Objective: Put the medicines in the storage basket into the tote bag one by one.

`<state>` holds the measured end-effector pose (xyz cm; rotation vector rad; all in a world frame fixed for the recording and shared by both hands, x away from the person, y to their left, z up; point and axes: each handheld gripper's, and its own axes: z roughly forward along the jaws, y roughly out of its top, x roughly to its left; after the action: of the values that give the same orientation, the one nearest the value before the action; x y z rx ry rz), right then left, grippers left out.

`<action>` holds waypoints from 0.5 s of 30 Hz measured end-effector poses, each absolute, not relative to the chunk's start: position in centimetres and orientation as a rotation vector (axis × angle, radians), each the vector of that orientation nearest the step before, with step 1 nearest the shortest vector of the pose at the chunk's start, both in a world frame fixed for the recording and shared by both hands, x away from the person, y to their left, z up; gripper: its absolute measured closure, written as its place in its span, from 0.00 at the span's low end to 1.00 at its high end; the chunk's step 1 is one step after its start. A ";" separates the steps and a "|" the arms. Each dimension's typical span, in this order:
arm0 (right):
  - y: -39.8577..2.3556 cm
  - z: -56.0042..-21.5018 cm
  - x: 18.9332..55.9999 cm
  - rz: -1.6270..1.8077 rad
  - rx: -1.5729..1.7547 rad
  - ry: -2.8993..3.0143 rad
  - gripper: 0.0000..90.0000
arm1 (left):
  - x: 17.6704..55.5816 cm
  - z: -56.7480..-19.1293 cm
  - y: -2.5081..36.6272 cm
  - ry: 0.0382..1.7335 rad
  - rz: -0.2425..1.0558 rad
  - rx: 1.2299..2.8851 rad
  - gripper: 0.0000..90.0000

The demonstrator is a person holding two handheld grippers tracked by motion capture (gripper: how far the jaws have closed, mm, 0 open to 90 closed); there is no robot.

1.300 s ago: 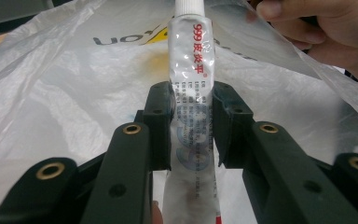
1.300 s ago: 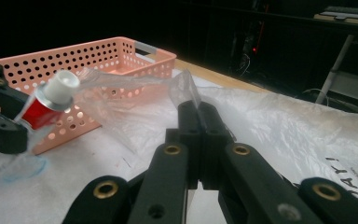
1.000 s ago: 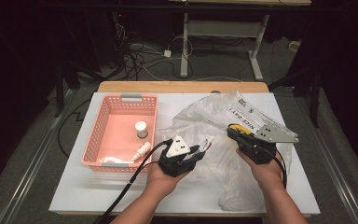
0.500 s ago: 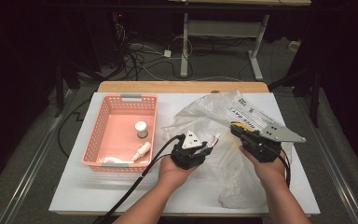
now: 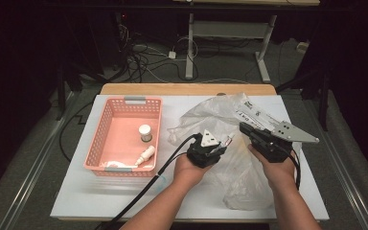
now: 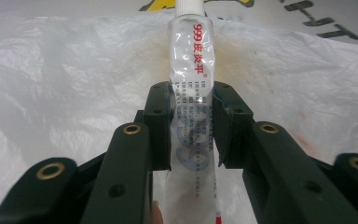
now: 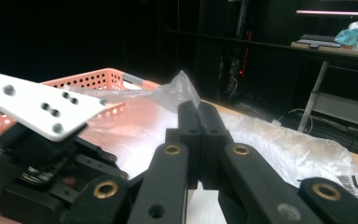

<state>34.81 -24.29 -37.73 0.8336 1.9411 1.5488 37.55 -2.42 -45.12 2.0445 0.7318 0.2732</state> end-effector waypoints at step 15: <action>-24.4 -37.7 34.9 1.551 0.831 1.938 1.00 | 39.6 -47.1 -5.6 0.742 0.302 2.074 0.76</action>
<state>34.93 -24.41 -37.75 0.8312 1.9381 1.5515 39.61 -5.61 -47.07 2.0745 0.7422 0.3016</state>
